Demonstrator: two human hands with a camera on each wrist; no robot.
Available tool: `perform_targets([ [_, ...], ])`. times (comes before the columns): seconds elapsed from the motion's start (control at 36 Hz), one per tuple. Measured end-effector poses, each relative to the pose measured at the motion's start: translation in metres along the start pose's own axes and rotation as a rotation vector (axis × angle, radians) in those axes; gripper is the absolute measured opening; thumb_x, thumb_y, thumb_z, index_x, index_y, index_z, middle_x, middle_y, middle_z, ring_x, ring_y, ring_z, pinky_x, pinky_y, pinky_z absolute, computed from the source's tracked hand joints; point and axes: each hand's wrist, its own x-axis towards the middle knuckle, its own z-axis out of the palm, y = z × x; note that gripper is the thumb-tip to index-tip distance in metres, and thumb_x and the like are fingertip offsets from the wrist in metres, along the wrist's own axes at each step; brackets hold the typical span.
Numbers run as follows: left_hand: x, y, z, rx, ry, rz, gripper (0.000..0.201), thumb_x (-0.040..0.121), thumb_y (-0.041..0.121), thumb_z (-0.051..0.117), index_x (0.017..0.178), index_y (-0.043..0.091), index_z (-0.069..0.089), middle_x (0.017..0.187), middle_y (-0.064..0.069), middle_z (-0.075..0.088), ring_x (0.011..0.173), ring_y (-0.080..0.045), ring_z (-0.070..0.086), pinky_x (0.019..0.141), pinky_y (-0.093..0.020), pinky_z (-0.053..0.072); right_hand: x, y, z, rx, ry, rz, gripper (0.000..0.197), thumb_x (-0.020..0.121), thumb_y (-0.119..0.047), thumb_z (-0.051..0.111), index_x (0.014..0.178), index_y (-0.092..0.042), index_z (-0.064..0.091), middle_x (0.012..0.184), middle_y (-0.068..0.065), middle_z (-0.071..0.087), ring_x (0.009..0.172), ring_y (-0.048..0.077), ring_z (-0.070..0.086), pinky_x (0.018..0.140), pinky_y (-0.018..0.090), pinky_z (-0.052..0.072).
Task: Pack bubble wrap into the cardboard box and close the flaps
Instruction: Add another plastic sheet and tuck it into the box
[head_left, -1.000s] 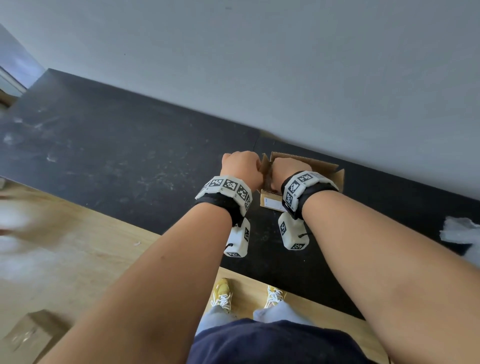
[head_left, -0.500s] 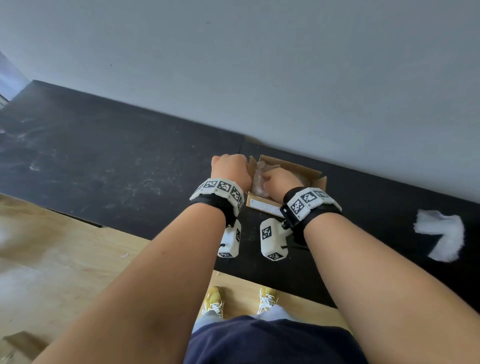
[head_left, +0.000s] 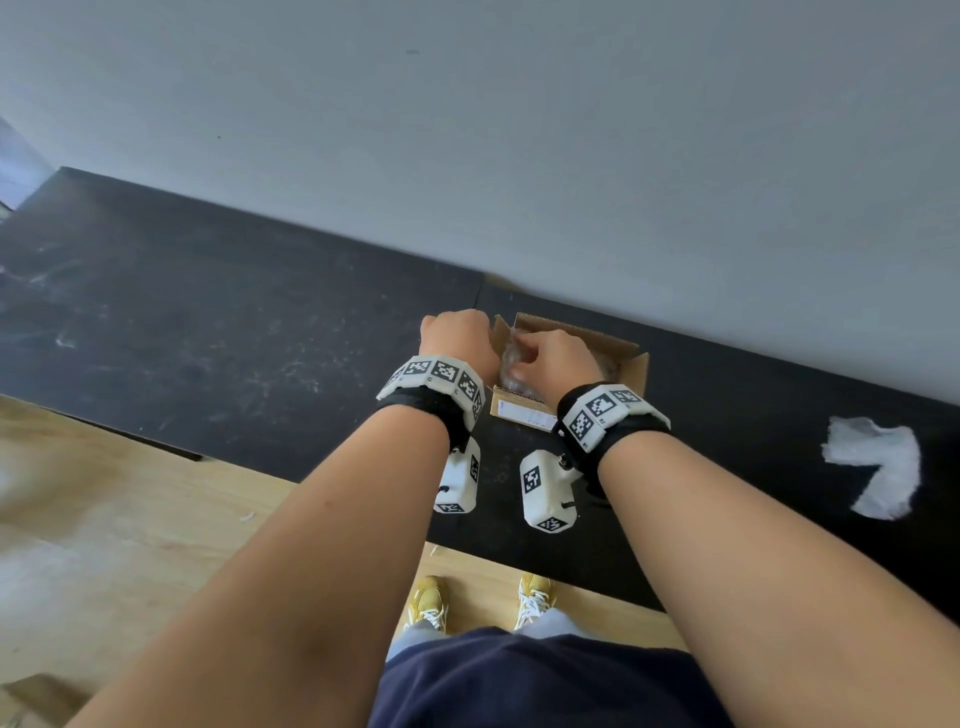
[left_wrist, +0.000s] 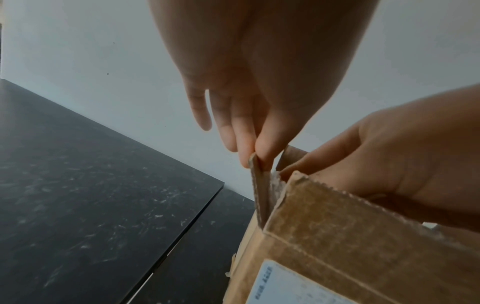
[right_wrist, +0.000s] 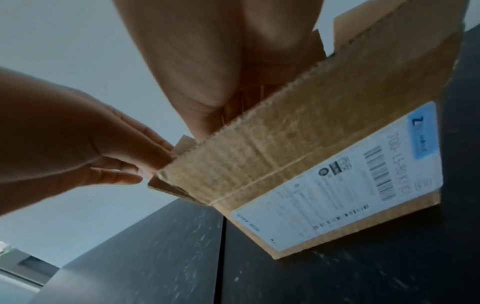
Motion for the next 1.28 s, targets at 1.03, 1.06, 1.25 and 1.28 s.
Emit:
perform_targets([
  [1.03, 0.004, -0.01, 0.006, -0.075, 0.03, -0.039, 0.014, 0.086, 0.016, 0.052, 0.091, 0.016, 0.066, 0.089, -0.002, 0.068, 0.088, -0.025, 0.06, 0.09, -0.032, 0.035, 0.033, 0.001, 0.015, -0.326, -0.231, -0.033, 0.014, 0.089, -0.028, 0.05, 0.099, -0.026, 0.06, 0.098, -0.005, 0.067, 0.086, 0.019, 0.062, 0.073, 0.029, 0.045],
  [1.06, 0.004, -0.009, 0.006, -0.062, 0.028, -0.035, 0.015, 0.086, 0.016, 0.052, 0.092, 0.016, 0.066, 0.089, -0.002, 0.068, 0.089, -0.025, 0.06, 0.09, -0.032, 0.035, 0.031, 0.002, 0.015, -0.292, -0.211, -0.027, 0.017, 0.088, -0.025, 0.052, 0.102, -0.025, 0.061, 0.098, -0.006, 0.066, 0.085, 0.017, 0.061, 0.072, 0.026, 0.044],
  [1.25, 0.001, -0.01, 0.01, 0.008, 0.013, -0.04, 0.016, 0.087, 0.014, 0.052, 0.097, 0.018, 0.063, 0.093, -0.002, 0.068, 0.092, -0.024, 0.06, 0.091, -0.033, 0.034, 0.017, 0.008, 0.005, -0.046, -0.216, -0.01, 0.024, 0.089, -0.024, 0.056, 0.111, -0.032, 0.061, 0.112, -0.003, 0.066, 0.107, 0.023, 0.063, 0.096, 0.04, 0.049],
  [1.28, 0.0, -0.009, 0.01, 0.02, 0.013, -0.035, 0.016, 0.087, 0.014, 0.051, 0.097, 0.018, 0.063, 0.093, -0.002, 0.068, 0.092, -0.024, 0.061, 0.091, -0.033, 0.034, 0.013, 0.009, 0.002, 0.047, -0.189, 0.015, 0.038, 0.088, -0.02, 0.058, 0.124, -0.032, 0.059, 0.12, 0.0, 0.065, 0.111, 0.024, 0.062, 0.098, 0.04, 0.049],
])
